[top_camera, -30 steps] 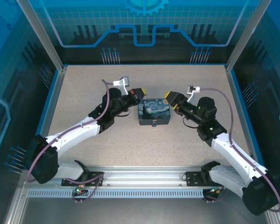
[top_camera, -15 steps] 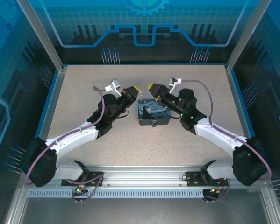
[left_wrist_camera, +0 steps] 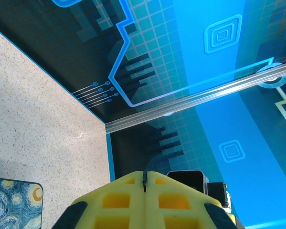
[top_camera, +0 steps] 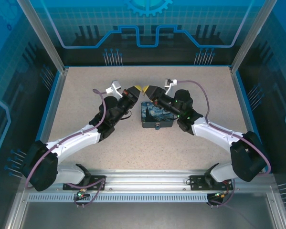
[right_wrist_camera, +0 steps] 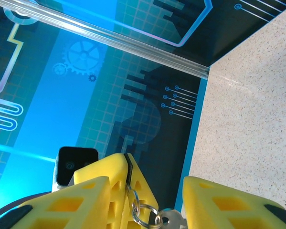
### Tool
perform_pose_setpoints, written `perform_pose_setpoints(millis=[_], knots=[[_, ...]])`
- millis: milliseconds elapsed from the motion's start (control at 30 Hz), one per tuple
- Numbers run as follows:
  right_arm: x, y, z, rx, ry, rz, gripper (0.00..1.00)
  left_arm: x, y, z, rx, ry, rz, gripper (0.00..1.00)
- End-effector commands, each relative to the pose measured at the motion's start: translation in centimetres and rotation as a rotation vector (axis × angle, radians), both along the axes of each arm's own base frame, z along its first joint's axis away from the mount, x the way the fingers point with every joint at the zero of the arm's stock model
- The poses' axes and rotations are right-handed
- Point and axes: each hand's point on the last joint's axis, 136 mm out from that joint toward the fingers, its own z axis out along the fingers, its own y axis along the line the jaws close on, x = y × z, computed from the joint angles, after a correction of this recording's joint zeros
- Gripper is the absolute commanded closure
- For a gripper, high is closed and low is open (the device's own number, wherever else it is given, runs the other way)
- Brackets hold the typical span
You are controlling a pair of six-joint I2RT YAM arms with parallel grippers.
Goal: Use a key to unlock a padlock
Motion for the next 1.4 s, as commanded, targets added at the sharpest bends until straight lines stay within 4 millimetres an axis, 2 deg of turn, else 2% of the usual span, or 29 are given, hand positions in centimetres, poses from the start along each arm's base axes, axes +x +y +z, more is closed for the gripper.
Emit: perform_pose_setpoints(millis=[0,400,867,1033,1267,1367], knots=[[-0.1,0.8,1.3,0.032,-0.038,0.018,0.57,-0.2,0.8,1.7,-0.040,-0.043,0.030,1.00],[-0.3,2.0,0.9,0.033,-0.032,0.061,0.67,-0.1,0.8,1.6,-0.027,-0.041,0.035,1.00],[-0.4,2.4,1.0,0.025,-0.032,0.070,0.77,-0.1,0.8,1.3,-0.016,-0.034,0.033,1.00],[-0.4,2.4,1.0,0.024,-0.036,0.071,0.83,-0.1,0.8,1.2,-0.017,-0.031,0.033,1.00],[-0.5,2.1,0.8,0.009,-0.036,0.065,0.99,-0.2,0.7,1.1,-0.015,-0.027,0.029,1.00],[-0.4,1.8,0.6,0.004,-0.030,0.056,1.00,-0.2,0.8,1.1,-0.013,-0.026,0.031,1.00]])
